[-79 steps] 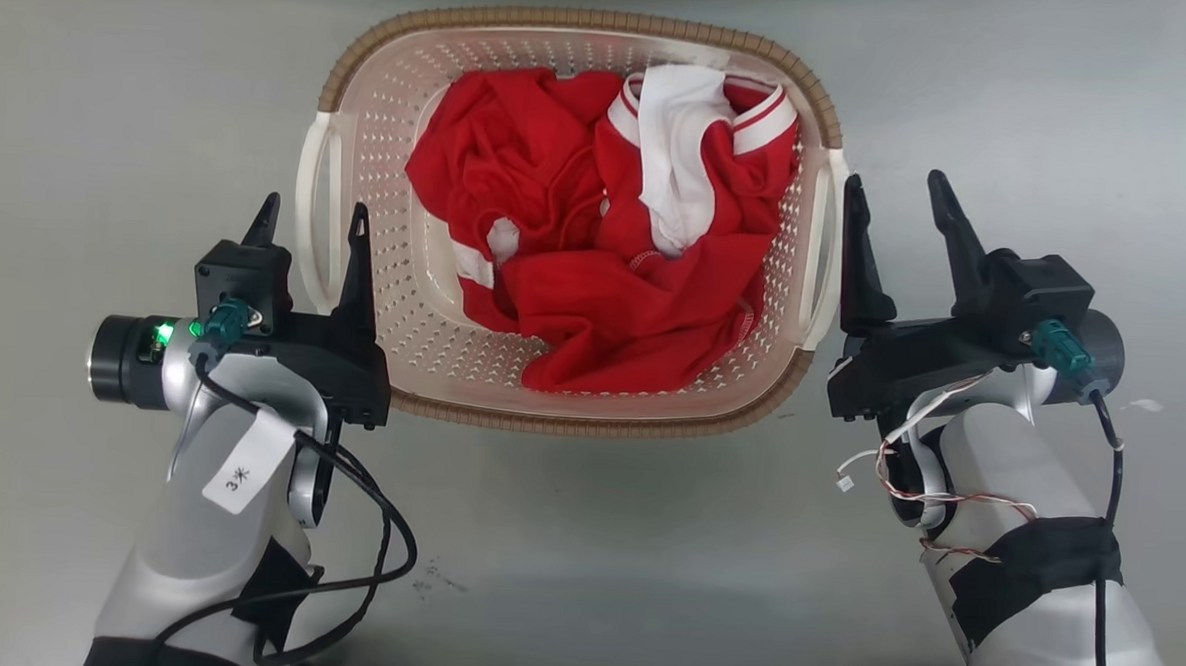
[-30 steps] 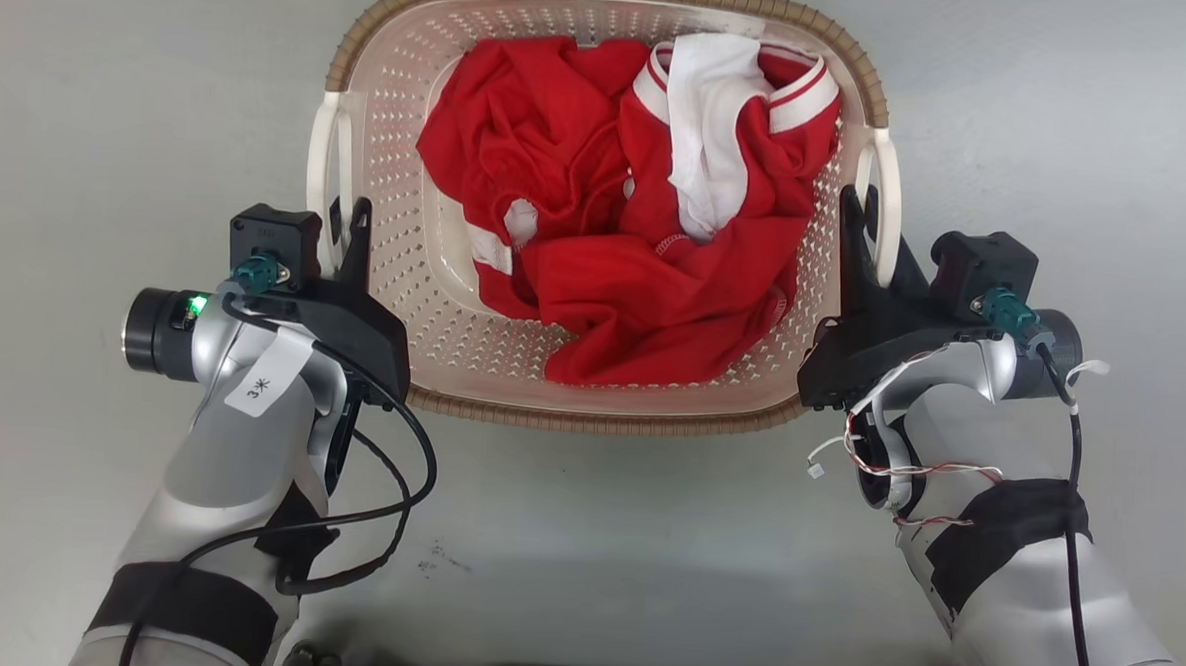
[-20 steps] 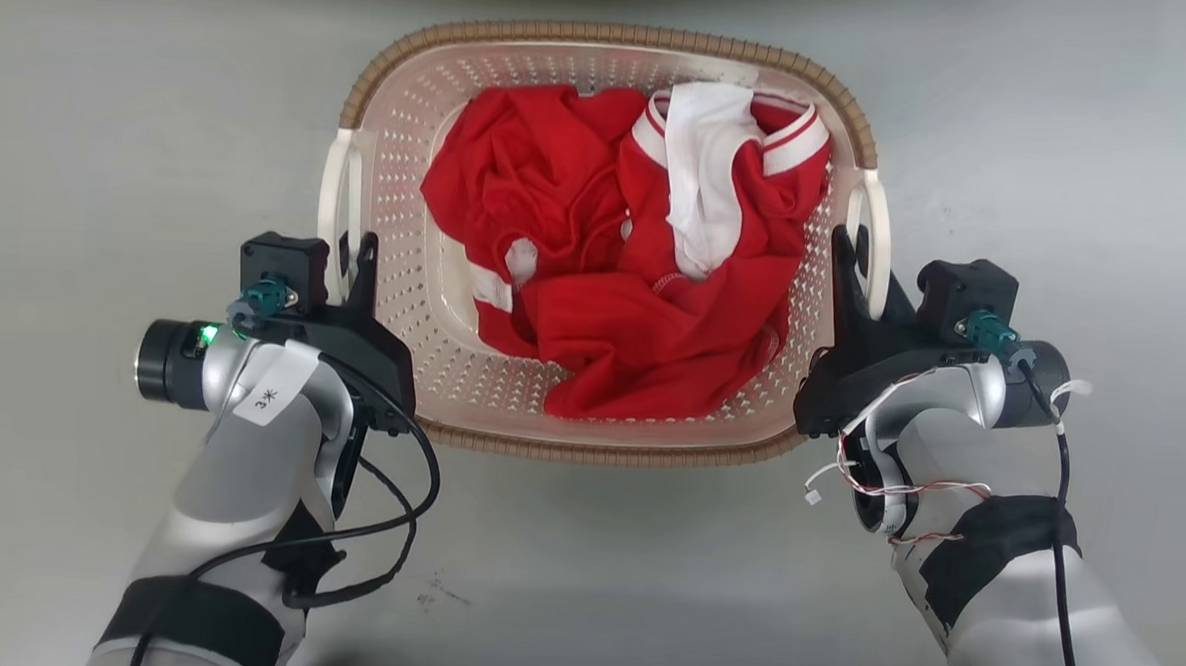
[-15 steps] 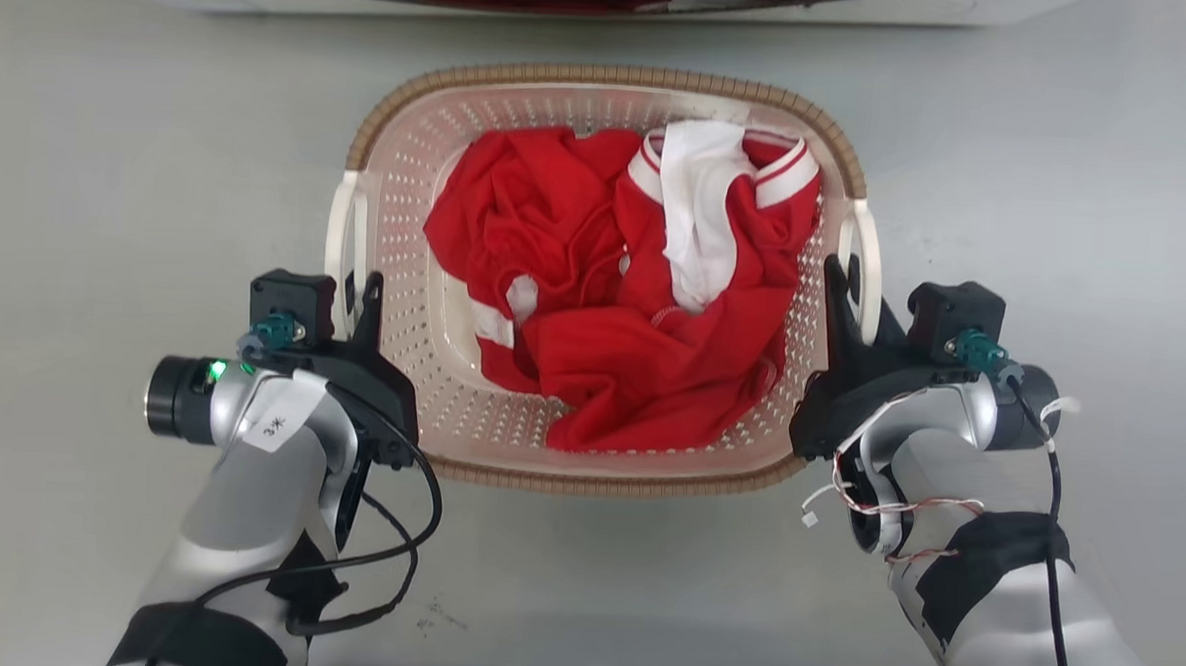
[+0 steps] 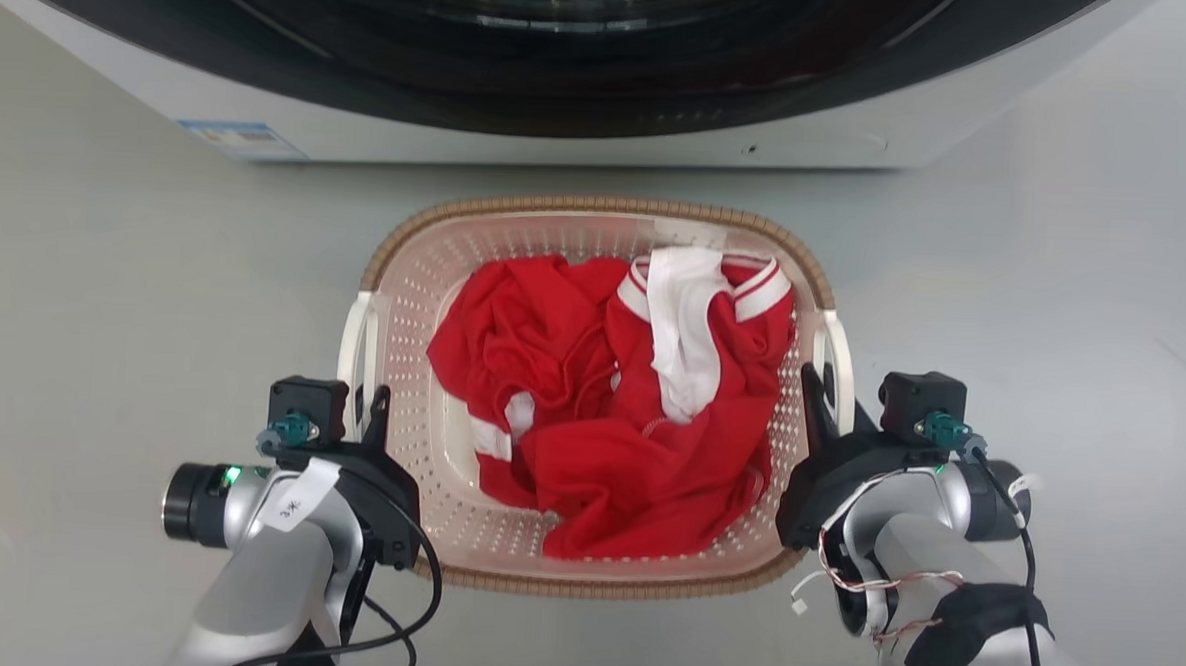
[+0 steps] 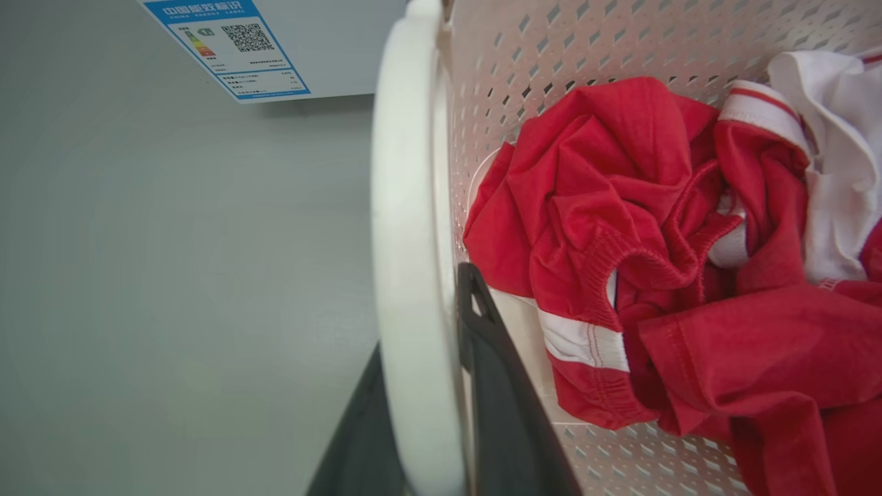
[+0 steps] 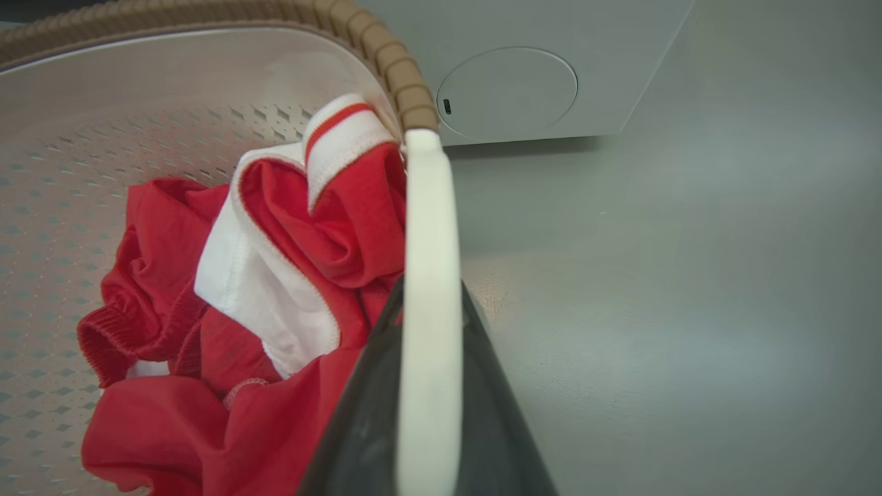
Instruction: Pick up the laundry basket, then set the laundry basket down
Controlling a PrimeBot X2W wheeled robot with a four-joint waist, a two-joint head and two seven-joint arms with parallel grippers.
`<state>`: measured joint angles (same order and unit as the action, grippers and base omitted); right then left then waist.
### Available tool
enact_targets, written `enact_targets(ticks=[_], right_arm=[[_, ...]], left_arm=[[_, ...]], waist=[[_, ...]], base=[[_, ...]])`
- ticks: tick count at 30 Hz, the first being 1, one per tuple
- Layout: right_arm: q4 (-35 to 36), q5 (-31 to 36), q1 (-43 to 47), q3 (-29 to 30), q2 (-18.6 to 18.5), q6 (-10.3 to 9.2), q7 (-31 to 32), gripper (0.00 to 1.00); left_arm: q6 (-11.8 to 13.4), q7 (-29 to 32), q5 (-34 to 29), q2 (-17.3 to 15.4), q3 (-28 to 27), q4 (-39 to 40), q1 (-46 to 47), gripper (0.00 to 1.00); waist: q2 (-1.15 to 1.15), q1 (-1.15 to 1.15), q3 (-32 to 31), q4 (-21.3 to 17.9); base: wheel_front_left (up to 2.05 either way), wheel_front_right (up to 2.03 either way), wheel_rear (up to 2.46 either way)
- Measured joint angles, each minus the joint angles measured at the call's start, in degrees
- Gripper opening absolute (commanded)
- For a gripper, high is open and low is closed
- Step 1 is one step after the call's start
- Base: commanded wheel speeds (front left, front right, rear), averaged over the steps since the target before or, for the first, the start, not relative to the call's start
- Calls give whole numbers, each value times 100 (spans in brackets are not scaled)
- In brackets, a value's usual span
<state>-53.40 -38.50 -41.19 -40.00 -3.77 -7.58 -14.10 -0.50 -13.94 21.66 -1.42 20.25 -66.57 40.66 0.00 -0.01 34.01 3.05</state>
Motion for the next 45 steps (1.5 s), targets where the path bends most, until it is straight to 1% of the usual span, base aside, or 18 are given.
enact_targets(ticks=[15, 23, 31, 39, 45], right_arm=[[-231, -828, 731, -701, 3, -2, 417, 0], [-288, -1200, 1262, -1042, 5, -4, 680, 0], [-307, -1519, 1679, -1287, 7, -7, 907, 0], [-298, -1772, 1969, -1506, 3, -24, 1076, 0], [-292, -1917, 2005, -1613, 2, -26, 1158, 0]], left_arm=[[58, 364, 565, -25, 590, -97, -905, 0], [85, 588, 753, -42, 895, -104, -1493, 0], [101, 822, 978, -68, 1168, -94, -1959, 0], [127, 1004, 1101, -83, 1346, -76, -2263, 0], [154, 1083, 1167, -100, 1404, -60, -2351, 0]], waist=[[0, 0, -1289, -62], [-1, -1, -1980, -78], [-1, 0, -2625, -64], [-1, 0, -3073, -27], [0, 0, -3201, -17]], base=[[0, 0, 0], [0, 0, 0], [0, 0, 0], [0, 0, 0], [0, 0, 0]])
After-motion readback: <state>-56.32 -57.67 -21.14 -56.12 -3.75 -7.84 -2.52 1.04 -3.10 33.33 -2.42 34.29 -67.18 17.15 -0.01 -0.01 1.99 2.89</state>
